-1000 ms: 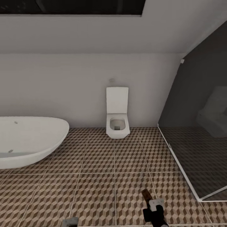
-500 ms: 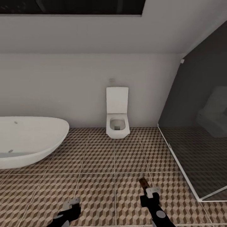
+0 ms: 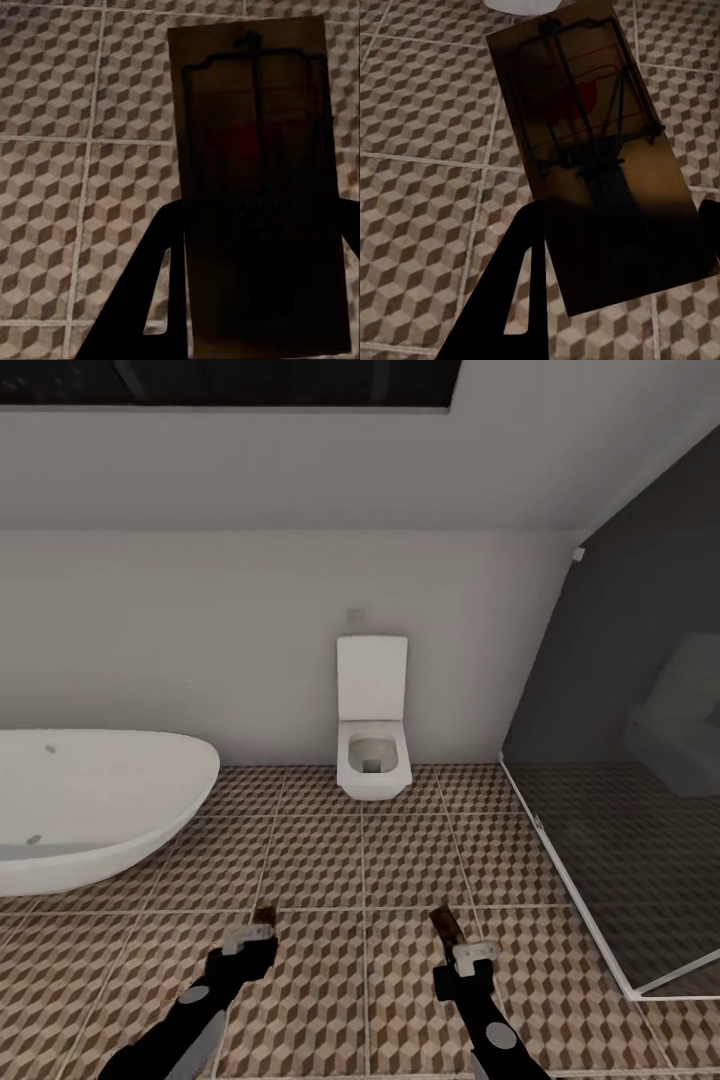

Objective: Take the four mousetraps from the cabinet in the bathroom and place them on the bathroom floor. Make sure all four end up on the same floor surface, and ensure that at least two of them are either under or directly next to the same bathroom sink.

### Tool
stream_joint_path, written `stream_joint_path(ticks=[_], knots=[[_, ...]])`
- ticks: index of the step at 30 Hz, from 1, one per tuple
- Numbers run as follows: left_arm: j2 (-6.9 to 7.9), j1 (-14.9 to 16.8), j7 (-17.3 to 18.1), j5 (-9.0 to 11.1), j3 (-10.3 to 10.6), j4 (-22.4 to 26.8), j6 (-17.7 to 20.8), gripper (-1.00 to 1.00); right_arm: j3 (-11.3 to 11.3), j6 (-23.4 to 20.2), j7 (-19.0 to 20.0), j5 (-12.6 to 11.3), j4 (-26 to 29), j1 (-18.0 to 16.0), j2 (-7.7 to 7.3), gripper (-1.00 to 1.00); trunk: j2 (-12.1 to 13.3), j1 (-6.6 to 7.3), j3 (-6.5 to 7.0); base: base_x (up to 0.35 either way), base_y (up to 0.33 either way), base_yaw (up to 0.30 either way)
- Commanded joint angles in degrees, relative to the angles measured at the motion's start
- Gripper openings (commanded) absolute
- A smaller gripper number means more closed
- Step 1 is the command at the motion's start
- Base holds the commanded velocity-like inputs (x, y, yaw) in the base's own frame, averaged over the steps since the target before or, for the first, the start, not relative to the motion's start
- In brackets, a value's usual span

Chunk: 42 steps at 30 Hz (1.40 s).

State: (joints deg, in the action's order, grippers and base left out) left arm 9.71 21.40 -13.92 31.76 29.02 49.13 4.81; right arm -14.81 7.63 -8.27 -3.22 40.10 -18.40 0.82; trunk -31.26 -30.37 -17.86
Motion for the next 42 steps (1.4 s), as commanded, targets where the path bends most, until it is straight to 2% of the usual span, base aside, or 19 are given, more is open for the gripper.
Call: stream_joint_path(ticks=[1,5,8,11,14,22,29,32,34,35,38,42], knots=[[0.34,0.05,-0.75,0.11,0.37,1.97,0.23,-1.0,-0.3,0.27,-0.52,-0.39,-0.03,-0.05,-0.03,-1.0,-0.08,-0.02,-0.09,0.0,0.0,0.0],[0.65,0.04,-0.96,-0.23,0.3,4.66,0.5,-1.0,-0.3,0.34,-0.53,-0.39,-0.02,-0.05,-0.01,-1.0,-0.08,-0.02,-0.09,0.0,0.0,0.0],[0.53,0.04,-1.09,-0.28,-0.04,4.11,0.75,-1.0,-0.3,0.36,-0.66,-0.39,-0.02,-0.05,0.07,-1.0,-0.08,-0.02,-0.09,0.0,0.0,0.0],[-1.05,0.05,-1.16,-0.32,-0.16,1.11,0.83,-1.0,-0.3,0.36,-0.76,-0.39,-0.02,-0.05,0.12,-1.0,-0.08,-0.02,-0.09,0.0,0.0,0.0],[-1.49,0.05,-1.08,-0.36,-0.1,-0.04,0.82,-1.0,-0.27,0.69,-1.05,-0.39,0.06,-0.05,0.08,-1.0,-0.08,-0.02,-0.09,0.0,0.0,0.0],[-1.76,0.05,-1.03,-0.38,0.11,-0.11,0.82,-1.0,-0.14,2.54,-9.4,-0.46,0.18,-0.05,0.05,-1.0,-0.08,-0.02,-0.09,0.0,0.0,0.0],[-1.88,0.05,-1.03,-0.36,0.12,0.41,0.82,-1.0,-0.11,2.01,-10.76,-0.47,0.24,-0.05,0.01,-1.0,-0.08,-0.02,-0.09,0.0,0.0,0.0],[-1.77,0.05,-1.13,-0.31,0.09,2.33,0.96,-1.0,-0.06,-2.21,-10.86,-0.55,2.19,-0.15,-0.02,-1.0,-0.08,-0.02,-0.09,0.0,0.0,0.0],[-1.58,0.05,-1.18,-0.3,0.08,5.24,3.15,-1.0,-0.05,-10.23,-10.88,-0.62,6.41,-0.2,-0.03,-1.0,-0.08,-0.02,-0.09,0.0,0.0,0.0],[-1.41,0.05,-1.26,-0.29,-0.16,8.53,11.1,-1.0,-0.04,-17.19,-10.89,-0.67,10.3,-0.22,0.04,-1.0,-0.08,-0.02,-0.09,0.0,0.0,0.0],[-1.4,0.05,-1.28,-0.29,-0.55,9.4,14.08,-1.0,-0.04,-18.58,-10.89,-0.77,11.15,-0.23,0.12,-1.0,-0.08,-0.02,-0.09,0.0,0.0,0.0],[-1.42,0.05,-1.29,-0.29,-0.69,9.76,15.15,-1.0,-0.04,-19.25,-10.89,-0.82,11.88,-0.23,0.14,-1.0,-0.08,-0.02,-0.09,0.0,0.0,0.0]])
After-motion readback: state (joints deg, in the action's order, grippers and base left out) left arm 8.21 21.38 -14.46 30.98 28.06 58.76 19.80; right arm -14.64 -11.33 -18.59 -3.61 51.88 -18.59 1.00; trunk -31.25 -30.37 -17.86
